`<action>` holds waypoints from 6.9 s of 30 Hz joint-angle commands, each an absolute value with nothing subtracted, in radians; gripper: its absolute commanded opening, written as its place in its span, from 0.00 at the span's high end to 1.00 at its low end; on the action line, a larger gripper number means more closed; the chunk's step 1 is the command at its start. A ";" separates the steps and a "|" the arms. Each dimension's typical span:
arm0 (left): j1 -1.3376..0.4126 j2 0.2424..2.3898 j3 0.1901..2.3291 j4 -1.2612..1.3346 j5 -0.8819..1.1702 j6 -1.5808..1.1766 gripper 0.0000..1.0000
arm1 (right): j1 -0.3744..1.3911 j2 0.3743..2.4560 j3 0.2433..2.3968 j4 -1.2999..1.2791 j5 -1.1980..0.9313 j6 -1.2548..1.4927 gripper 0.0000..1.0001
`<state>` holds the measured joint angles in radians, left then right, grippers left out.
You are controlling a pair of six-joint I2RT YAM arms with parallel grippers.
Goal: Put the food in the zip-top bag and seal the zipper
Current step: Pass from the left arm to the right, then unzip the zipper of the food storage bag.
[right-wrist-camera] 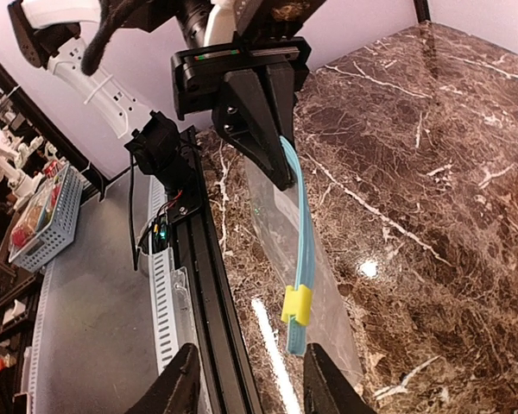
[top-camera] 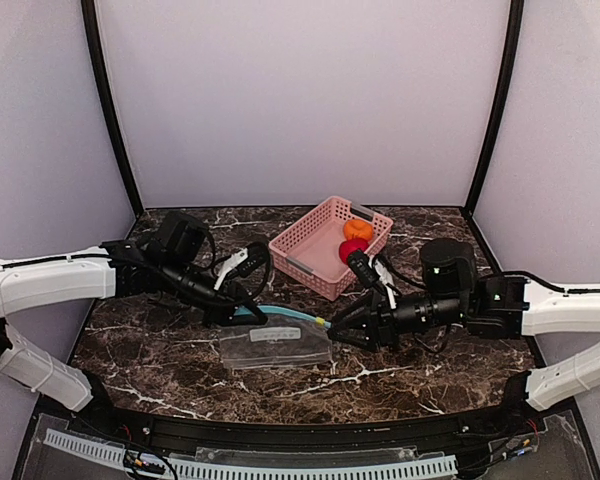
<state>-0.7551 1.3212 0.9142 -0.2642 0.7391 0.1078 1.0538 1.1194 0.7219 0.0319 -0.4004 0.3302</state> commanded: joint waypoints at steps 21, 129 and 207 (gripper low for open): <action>-0.746 1.317 0.927 -0.281 0.755 0.102 0.99 | 1.072 1.187 0.770 0.039 -0.303 0.296 0.87; -0.926 1.452 1.017 -0.161 0.819 0.092 0.99 | 1.104 1.307 0.872 -0.007 -0.359 0.302 1.00; -0.925 1.443 1.030 -0.211 0.764 0.129 0.99 | 0.991 1.237 0.844 -0.141 -0.045 0.419 1.00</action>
<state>-0.9180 1.4601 1.0279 -0.1200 0.7086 0.1131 1.0317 1.2644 0.8562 -0.1249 -0.1577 0.4030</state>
